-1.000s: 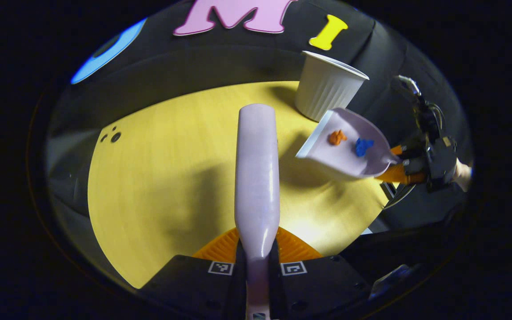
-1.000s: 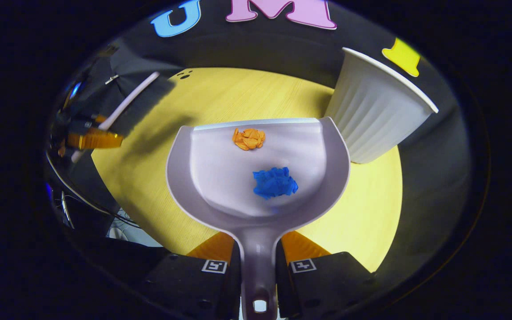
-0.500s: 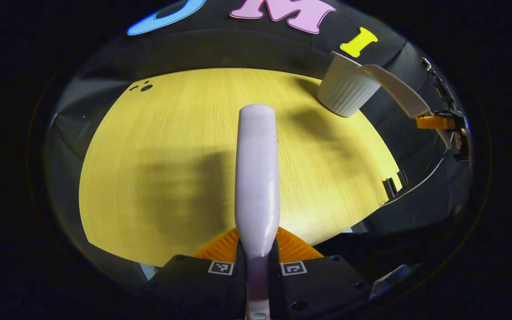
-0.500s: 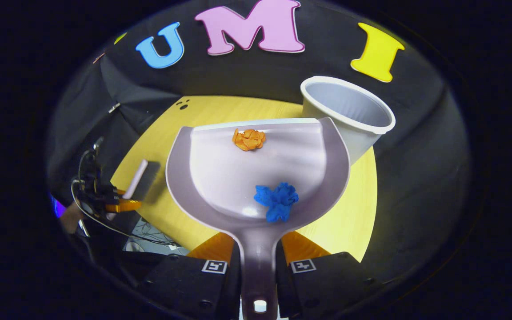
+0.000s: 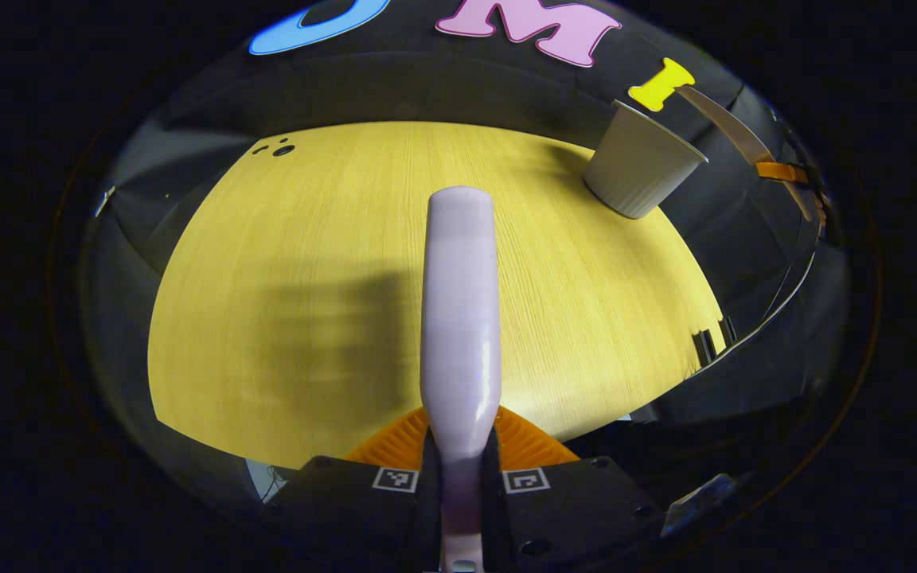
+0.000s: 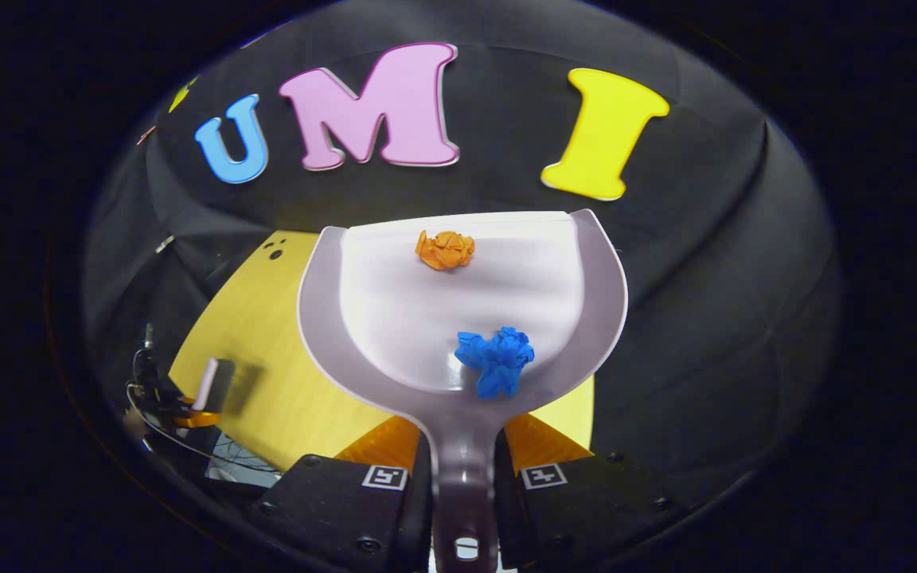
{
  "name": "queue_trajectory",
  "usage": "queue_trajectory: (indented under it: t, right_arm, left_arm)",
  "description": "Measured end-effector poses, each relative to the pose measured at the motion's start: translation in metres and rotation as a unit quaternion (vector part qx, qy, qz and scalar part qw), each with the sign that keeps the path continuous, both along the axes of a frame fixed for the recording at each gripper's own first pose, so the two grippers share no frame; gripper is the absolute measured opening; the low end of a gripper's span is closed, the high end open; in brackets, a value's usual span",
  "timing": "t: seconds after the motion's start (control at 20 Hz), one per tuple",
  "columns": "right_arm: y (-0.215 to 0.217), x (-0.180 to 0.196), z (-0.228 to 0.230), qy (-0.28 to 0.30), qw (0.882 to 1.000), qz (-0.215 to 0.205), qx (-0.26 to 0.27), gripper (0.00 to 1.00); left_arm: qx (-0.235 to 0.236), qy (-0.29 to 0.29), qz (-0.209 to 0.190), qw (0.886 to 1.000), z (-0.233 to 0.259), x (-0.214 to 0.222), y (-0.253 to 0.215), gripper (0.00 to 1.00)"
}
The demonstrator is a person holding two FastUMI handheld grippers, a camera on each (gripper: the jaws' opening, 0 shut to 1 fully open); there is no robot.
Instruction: Pick up the small broom and dustpan from the desktop, sweep the trash into the dustpan with the broom, and then empty the trash into the garbage bin.
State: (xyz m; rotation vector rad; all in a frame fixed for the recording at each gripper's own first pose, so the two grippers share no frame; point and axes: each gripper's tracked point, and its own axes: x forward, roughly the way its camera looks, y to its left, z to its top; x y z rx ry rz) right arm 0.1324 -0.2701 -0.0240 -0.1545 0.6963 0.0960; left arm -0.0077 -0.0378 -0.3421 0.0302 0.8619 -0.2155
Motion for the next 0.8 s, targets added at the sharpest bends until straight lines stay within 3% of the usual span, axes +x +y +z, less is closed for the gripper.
queue_trajectory:
  t: [0.2,0.4,0.45,0.7,0.8]
  right_arm:
    - [-0.054,0.044,0.002,-0.002,0.998,-0.054,-0.013,0.37]
    - [-0.081,0.071,-0.017,-0.001,0.995,-0.085,-0.043,0.37]
    - [-0.087,0.078,-0.022,-0.003,0.994,-0.087,-0.059,0.42]
    - [-0.099,0.107,-0.027,0.004,0.987,-0.06,-0.147,0.32]
    - [-0.106,0.116,-0.021,0.008,0.979,-0.039,-0.199,0.37]
  left_arm:
    - [-0.014,-0.008,0.037,0.999,0.009,0.007,0.012,0.24]
    - [-0.027,-0.012,0.075,0.997,0.015,0.01,0.026,0.24]
    - [-0.03,-0.011,0.083,0.996,0.015,0.01,0.027,0.24]
    - [-0.029,-0.005,0.11,0.993,0.017,0.017,0.045,0.24]
    - [-0.029,-0.007,0.117,0.993,0.021,0.023,0.048,0.25]
